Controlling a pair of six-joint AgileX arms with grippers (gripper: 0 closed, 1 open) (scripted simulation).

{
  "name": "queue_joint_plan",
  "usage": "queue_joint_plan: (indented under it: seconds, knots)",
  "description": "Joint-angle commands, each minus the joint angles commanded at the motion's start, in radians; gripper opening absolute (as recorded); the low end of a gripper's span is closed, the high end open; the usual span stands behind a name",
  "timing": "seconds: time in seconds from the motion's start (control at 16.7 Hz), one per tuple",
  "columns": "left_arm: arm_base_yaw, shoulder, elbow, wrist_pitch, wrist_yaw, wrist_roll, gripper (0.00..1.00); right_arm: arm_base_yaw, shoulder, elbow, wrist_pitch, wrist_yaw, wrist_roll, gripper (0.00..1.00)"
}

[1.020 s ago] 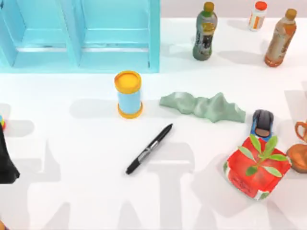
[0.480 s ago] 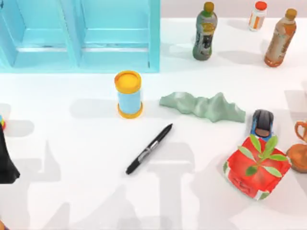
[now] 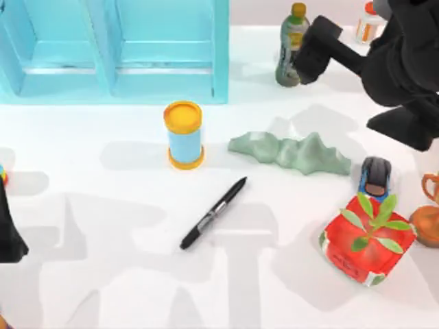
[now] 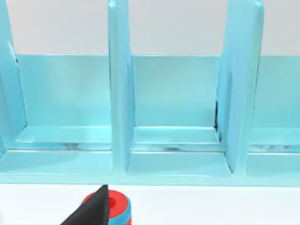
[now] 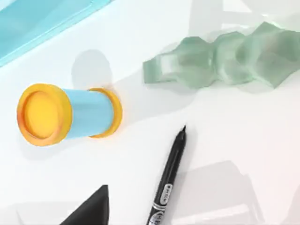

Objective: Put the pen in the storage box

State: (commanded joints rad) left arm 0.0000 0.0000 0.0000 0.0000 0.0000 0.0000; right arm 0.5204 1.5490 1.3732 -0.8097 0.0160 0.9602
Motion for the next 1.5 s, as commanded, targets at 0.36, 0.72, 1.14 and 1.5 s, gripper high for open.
queue_joint_plan:
  seconds: [0.36, 0.72, 1.14, 1.5]
  knots:
    - [0.0, 0.0, 0.0, 0.0, 0.0, 0.0, 1.0, 0.152, 0.501, 0.432, -0.261, -0.011, 0.309, 1.0]
    - [0.0, 0.0, 0.0, 0.0, 0.0, 0.0, 1.0, 0.227, 0.757, 0.656, -0.397, -0.02, 0.47, 1.0]
    - [0.0, 0.0, 0.0, 0.0, 0.0, 0.0, 1.0, 0.228, 0.764, 0.658, -0.397, -0.02, 0.478, 1.0]
    - [0.0, 0.0, 0.0, 0.0, 0.0, 0.0, 1.0, 0.314, 0.816, 0.548, -0.235, -0.012, 0.561, 1.0]
